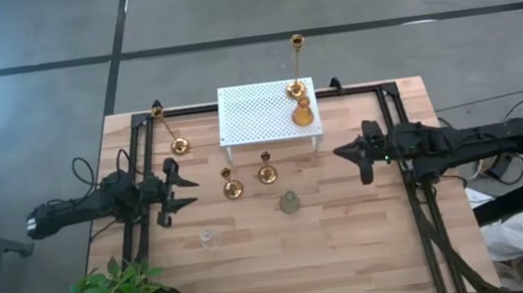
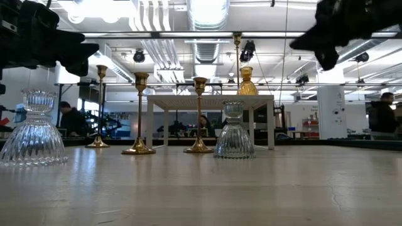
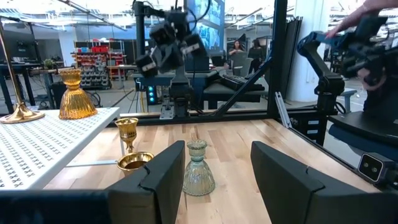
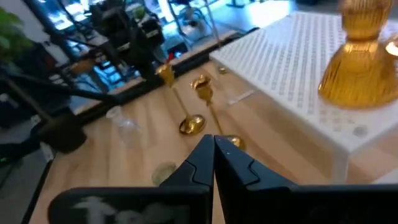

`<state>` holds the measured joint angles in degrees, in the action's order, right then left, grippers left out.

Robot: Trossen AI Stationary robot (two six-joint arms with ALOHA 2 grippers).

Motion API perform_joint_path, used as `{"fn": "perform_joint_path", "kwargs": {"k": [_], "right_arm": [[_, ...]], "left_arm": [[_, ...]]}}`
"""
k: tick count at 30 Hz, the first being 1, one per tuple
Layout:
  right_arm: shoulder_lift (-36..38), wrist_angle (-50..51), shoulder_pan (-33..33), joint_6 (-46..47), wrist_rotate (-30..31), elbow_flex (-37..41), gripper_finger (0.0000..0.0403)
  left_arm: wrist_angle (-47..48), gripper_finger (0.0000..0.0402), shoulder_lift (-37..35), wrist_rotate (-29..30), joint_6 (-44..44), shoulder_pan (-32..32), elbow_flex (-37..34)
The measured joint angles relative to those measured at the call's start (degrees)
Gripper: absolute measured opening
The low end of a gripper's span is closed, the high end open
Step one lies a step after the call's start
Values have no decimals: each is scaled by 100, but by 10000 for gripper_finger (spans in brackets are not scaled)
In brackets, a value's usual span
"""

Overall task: Pick & Place candle stick holders
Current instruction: Put the large gold candlestick on the shelf

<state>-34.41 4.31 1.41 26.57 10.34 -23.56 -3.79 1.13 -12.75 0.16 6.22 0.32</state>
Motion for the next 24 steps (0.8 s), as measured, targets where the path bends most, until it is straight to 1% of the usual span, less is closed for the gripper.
{"fn": "perform_joint_path", "kwargs": {"k": [2, 4, 9, 11, 13, 16, 22, 24], "right_arm": [[240, -177, 89, 2, -282, 364, 8], [493, -427, 152, -213, -457, 668, 8], [1171, -967, 179, -1574, -592, 1189, 8], [1456, -978, 179, -2107, -625, 1349, 8], [1752, -967, 178, -2417, -746, 1510, 8], [2239, -963, 174, -2403, -915, 1771, 8], [3065, -963, 174, -1929, -920, 2276, 8], [3268, -777, 174, -1780, -931, 2305, 8]], "left_arm": [[2, 190, 0, 0, 0, 0, 0], [0, 190, 0, 0, 0, 4, 0], [0, 190, 2, 0, 0, 4, 0], [0, 190, 2, 0, 0, 4, 0], [1, 190, 2, 0, 0, 4, 0], [2, 190, 2, 0, 0, 4, 0], [0, 190, 2, 0, 0, 2, 0], [0, 190, 2, 0, 0, 2, 0]]}}
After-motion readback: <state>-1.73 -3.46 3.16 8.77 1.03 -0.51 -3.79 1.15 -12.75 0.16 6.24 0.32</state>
